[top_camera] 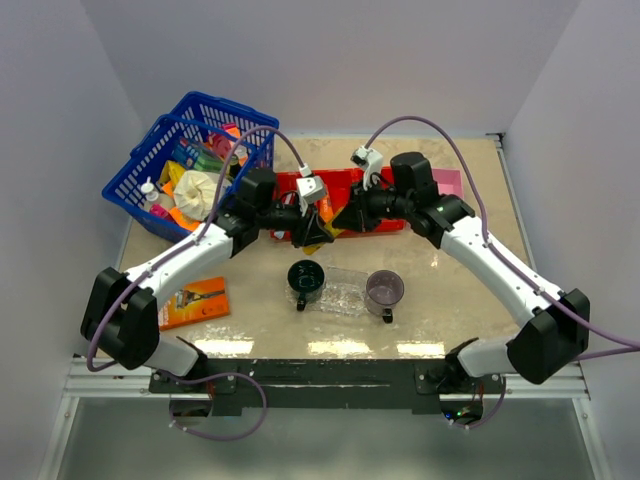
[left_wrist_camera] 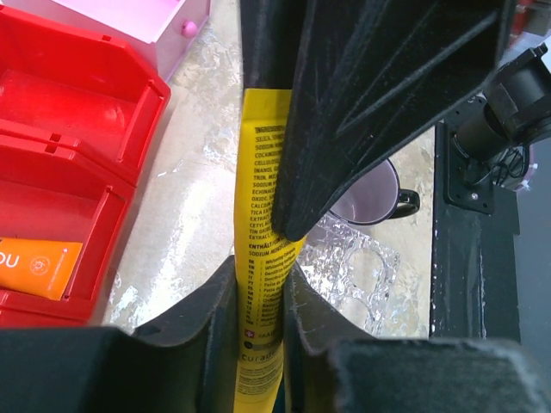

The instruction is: Prepare toiletry sets of a toothbrush and toothpaste on the tray

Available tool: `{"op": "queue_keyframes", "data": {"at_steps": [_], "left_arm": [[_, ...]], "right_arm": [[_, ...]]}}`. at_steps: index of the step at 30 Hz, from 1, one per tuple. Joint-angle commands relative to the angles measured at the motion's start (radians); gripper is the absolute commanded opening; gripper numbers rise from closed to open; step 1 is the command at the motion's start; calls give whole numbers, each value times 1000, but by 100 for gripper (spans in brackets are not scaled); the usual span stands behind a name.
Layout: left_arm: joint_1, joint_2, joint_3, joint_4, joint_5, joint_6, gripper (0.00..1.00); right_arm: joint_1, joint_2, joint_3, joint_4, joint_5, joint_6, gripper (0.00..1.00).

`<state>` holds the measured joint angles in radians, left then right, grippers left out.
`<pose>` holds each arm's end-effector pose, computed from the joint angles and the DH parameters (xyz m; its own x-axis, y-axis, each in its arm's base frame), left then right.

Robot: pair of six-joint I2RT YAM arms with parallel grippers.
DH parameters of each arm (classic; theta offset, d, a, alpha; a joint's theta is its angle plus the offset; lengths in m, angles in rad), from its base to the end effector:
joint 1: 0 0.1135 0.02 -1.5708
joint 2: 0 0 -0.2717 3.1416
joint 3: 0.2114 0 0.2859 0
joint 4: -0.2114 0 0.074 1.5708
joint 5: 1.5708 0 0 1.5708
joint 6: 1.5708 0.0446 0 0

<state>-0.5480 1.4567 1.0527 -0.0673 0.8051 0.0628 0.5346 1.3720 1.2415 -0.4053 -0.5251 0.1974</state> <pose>0.2932 -0.2166 0.2811 -0.3297 0.2522 -0.9098 0.9318 0.2416 -0.2708 0.2882 0.1966 0.3455 -0.5900 -0.1521 -0.7930 -0.7098 0.5658 0.4196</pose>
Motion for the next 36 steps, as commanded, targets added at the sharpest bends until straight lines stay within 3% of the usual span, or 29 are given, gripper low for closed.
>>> {"op": "queue_keyframes", "data": {"at_steps": [1, 4, 10, 14, 19, 25, 34, 36], "left_arm": [[3, -22, 23, 98, 25, -21, 34], [3, -27, 23, 98, 31, -21, 55], [11, -61, 15, 106, 10, -14, 73], [52, -128, 12, 101, -104, -14, 77], [118, -240, -28, 126, -234, -21, 88], [161, -381, -154, 264, -314, -55, 100], [161, -345, -134, 155, -621, -103, 99], [161, -354, -146, 175, -616, -109, 98]], "right_arm": [[2, 1, 13, 2, -15, -3, 5], [1, -10, 15, 5, 14, 11, 0], [2, -33, 38, -12, 80, 28, 0], [2, -50, 87, -111, 158, 5, 0], [2, -91, 150, -225, 295, -21, 0], [19, -117, 214, -415, 494, -29, 0], [143, -128, 318, -653, 666, 126, 0], [175, -137, 326, -678, 668, 149, 0]]}}
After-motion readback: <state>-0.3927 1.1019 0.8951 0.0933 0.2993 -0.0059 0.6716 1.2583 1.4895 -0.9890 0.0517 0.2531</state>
